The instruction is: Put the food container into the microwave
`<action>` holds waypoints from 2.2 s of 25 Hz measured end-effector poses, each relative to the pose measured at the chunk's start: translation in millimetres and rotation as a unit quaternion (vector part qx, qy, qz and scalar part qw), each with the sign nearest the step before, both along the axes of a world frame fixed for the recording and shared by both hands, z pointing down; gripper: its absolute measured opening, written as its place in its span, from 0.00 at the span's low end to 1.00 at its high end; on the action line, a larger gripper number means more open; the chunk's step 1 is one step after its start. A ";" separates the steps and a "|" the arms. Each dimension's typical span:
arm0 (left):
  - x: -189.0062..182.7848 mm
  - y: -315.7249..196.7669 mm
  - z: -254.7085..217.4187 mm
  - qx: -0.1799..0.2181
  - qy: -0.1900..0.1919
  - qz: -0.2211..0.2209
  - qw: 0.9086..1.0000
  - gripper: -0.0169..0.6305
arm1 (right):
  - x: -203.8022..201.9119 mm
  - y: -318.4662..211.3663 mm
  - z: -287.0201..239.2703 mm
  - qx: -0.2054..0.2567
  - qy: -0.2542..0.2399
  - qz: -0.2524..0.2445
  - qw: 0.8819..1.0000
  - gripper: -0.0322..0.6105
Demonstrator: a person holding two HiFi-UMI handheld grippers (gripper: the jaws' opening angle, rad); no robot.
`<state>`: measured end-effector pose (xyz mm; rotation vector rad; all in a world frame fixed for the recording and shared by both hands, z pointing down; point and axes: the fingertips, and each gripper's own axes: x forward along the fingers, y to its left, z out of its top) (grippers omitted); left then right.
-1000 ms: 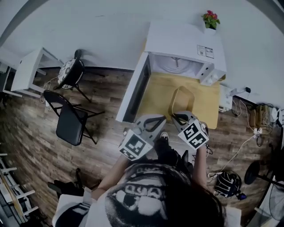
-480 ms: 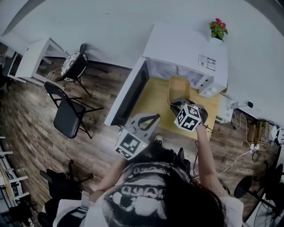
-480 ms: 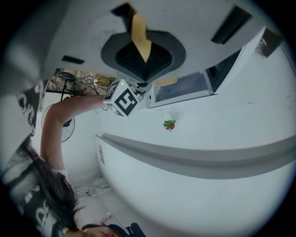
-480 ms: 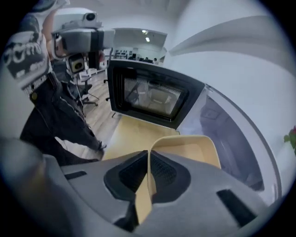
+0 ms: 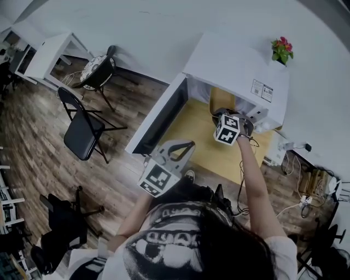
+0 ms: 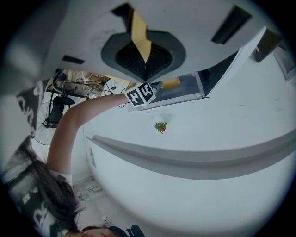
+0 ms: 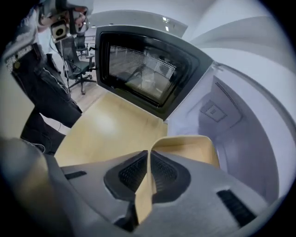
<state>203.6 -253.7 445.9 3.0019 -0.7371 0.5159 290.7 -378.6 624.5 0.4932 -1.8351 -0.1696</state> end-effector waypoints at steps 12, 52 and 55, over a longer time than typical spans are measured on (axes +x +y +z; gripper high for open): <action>-16.0 3.5 8.4 -0.011 -0.010 -0.033 0.999 0.03 | -4.2 -53.4 4.7 0.056 0.033 -0.024 0.998 0.10; -68.3 41.9 25.0 -0.039 -0.019 -0.062 0.997 0.03 | -89.7 123.7 -65.8 0.049 -0.334 0.193 0.921 0.23; -88.0 57.4 24.0 -0.036 -0.016 -0.072 0.997 0.03 | -106.7 147.5 -74.6 0.050 -0.342 0.189 0.919 0.23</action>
